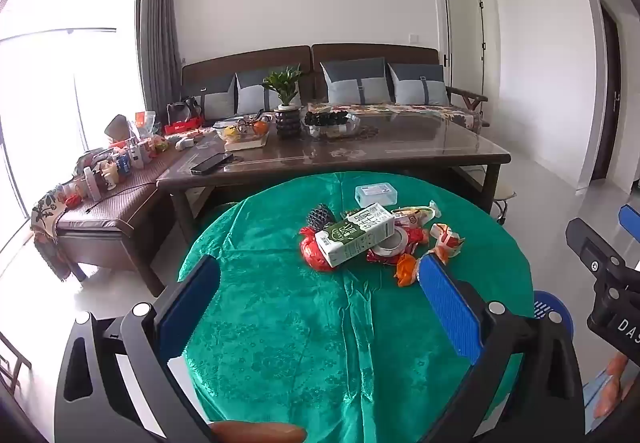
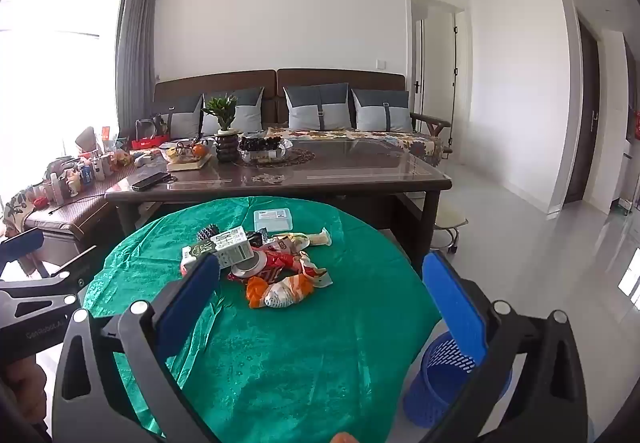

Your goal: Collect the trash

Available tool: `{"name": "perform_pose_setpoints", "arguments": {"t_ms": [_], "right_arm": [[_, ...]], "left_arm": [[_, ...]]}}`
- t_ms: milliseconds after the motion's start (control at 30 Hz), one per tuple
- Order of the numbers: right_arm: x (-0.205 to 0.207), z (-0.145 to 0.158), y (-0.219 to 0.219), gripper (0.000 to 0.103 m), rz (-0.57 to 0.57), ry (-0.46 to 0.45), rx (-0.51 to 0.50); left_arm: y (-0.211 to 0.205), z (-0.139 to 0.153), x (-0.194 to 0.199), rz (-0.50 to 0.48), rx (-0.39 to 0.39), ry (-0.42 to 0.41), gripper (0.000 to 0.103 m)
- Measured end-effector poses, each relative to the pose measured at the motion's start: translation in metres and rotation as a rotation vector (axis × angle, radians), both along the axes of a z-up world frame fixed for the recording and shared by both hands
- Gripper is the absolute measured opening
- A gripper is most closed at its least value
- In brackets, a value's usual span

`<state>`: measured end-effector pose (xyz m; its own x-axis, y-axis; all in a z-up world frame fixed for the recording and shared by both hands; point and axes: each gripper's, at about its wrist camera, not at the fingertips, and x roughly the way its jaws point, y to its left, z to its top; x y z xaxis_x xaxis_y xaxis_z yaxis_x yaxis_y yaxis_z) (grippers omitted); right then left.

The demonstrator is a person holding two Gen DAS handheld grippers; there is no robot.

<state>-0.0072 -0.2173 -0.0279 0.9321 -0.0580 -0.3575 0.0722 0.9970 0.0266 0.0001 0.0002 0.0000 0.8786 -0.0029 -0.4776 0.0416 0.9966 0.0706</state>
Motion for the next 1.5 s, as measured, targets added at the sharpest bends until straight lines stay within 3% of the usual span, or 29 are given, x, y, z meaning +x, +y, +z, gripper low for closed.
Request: {"name": "perform_pose_setpoints", "arguments": {"t_ms": [1500], "right_arm": [[-0.0046,0.0042,0.0018,0.098,-0.001,-0.012,-0.010]], "left_arm": [[0.0000,0.0001,-0.0004,-0.002,-0.002,-0.003,0.099]]}}
